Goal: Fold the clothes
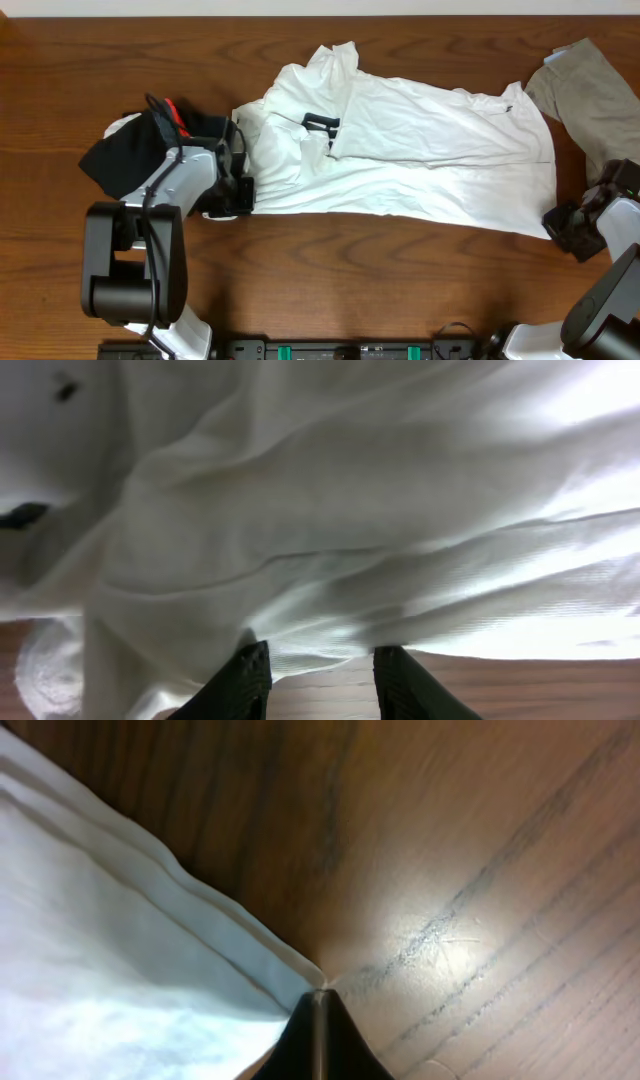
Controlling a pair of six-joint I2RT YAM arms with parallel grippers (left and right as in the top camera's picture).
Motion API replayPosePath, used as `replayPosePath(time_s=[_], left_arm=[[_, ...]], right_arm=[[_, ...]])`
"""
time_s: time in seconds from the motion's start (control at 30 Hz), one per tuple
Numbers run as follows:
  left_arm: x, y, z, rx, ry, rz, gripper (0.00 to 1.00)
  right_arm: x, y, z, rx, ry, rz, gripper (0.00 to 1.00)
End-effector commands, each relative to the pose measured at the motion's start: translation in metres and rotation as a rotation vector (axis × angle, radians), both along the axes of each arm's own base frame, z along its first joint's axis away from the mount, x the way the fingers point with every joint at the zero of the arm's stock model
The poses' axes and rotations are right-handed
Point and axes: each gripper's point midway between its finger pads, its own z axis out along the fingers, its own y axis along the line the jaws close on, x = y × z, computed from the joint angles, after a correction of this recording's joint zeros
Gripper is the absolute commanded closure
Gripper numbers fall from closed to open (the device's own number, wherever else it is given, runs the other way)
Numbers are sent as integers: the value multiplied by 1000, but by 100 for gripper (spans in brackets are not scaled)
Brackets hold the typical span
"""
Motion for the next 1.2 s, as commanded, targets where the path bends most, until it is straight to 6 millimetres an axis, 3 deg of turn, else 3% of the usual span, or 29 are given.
replayPosePath(time_s=[0.0, 0.07, 0.23, 0.37, 0.57, 0.73, 1.03, 1.17], left_arm=[[2, 7, 1, 21, 1, 25, 63], [2, 7, 1, 21, 1, 25, 63], [2, 7, 1, 21, 2, 25, 63], [2, 7, 1, 20, 2, 25, 63], [0, 7, 1, 21, 9, 25, 63], [-1, 7, 1, 22, 13, 25, 63], [-1, 8, 1, 22, 13, 24, 63], [-2, 8, 1, 23, 17, 24, 63]], right_arm=[[11, 4, 5, 40, -49, 30, 62], [11, 5, 5, 45, -47, 30, 53], [8, 6, 2, 45, -41, 23, 51], [6, 3, -4, 24, -45, -20, 66], [-5, 8, -22, 29, -36, -76, 79], [-3, -1, -17, -3, -37, -65, 99], [25, -31, 15, -72, -100, 15, 99], [28, -33, 18, -86, -99, 46, 99]])
